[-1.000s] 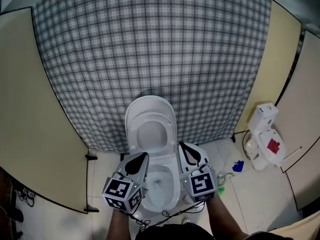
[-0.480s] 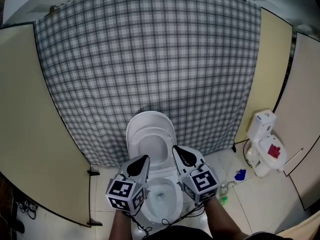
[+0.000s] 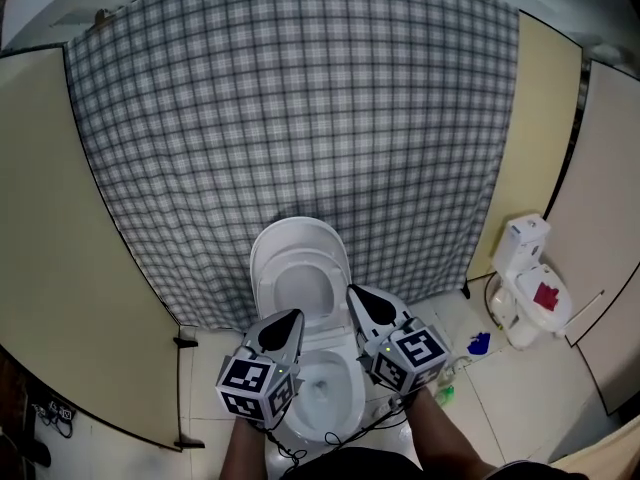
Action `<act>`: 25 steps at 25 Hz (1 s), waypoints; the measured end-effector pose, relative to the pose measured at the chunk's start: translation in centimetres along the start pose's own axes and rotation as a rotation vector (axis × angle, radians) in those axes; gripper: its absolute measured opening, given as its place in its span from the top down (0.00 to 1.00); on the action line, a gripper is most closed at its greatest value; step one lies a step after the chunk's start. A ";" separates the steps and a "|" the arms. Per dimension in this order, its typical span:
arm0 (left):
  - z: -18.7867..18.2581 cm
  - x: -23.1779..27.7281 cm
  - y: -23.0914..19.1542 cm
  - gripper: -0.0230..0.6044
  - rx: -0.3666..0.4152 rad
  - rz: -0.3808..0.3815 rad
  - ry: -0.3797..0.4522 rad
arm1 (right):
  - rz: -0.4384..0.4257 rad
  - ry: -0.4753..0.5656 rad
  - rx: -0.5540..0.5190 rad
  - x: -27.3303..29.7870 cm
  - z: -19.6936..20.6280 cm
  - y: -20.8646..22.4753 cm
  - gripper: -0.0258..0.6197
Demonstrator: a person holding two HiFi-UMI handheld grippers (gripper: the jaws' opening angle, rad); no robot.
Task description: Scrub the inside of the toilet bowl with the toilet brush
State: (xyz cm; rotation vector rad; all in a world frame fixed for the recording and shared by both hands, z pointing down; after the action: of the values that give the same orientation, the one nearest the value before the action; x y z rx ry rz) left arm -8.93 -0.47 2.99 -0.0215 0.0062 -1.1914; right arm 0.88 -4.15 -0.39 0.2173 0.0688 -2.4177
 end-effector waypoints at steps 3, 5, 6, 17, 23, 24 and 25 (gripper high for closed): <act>1.2 0.6 0.5 0.95 -0.016 0.009 -0.009 | -0.013 -0.029 -0.002 -0.2 1.2 0.2 0.94; 1.5 0.8 0.6 0.95 -0.022 0.017 -0.007 | -0.026 -0.047 -0.013 -0.1 1.6 0.1 0.94; 1.3 0.8 0.6 0.95 -0.025 0.021 -0.008 | -0.032 -0.057 -0.018 0.0 1.4 -0.1 0.94; 2.0 0.5 0.8 0.95 -0.009 0.032 -0.032 | -0.096 -0.106 -0.051 -0.3 2.9 -1.8 0.94; 0.7 0.8 0.9 0.95 -0.010 0.021 -0.034 | -0.115 -0.137 -0.074 0.0 2.3 -1.4 0.94; 0.3 0.7 0.9 0.95 -0.007 0.020 -0.037 | -0.117 -0.138 -0.072 0.0 2.0 -1.5 0.94; 0.0 0.6 1.0 0.95 -0.001 0.021 -0.038 | -0.117 -0.135 -0.072 0.0 1.7 -1.6 0.94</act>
State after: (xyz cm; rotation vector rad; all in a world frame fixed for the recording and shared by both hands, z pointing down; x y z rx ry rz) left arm -7.80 -0.70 2.94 -0.0450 -0.0268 -1.1694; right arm -0.44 -3.11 1.24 0.0169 0.1094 -2.5347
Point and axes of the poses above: the fingertips, and each gripper's own axes: x forward along the fingers, y to its right, z out of its underside, the point moved 1 cm from there along -x, backward along the fingers
